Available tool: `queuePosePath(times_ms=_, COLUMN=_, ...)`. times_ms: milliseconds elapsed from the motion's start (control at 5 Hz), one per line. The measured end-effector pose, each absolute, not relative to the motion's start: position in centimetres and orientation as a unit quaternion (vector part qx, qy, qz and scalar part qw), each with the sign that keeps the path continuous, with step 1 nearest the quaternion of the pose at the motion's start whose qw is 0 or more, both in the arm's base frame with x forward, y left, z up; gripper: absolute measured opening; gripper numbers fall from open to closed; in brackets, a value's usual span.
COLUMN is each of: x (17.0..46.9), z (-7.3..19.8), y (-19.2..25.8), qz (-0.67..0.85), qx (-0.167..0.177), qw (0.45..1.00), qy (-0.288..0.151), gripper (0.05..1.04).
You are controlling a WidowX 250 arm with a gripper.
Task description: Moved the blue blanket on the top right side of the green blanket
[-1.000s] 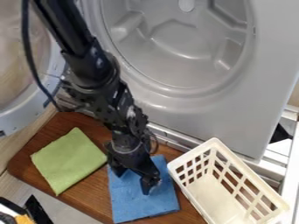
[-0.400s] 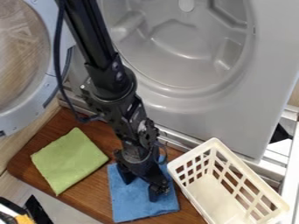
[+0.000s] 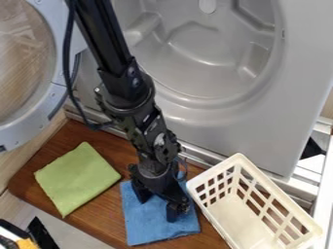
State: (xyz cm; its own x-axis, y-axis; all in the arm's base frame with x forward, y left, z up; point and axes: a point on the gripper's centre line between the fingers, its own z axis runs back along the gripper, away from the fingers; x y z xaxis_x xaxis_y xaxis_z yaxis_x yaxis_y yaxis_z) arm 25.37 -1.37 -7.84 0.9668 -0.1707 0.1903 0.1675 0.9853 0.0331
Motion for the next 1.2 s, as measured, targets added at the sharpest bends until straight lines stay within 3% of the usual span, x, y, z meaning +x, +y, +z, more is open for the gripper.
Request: queuePosePath(times_ms=1200, x=29.6, z=-7.6, y=6.0, qz=0.037, qx=0.022, qw=0.993, qy=-0.107, gripper=0.999)
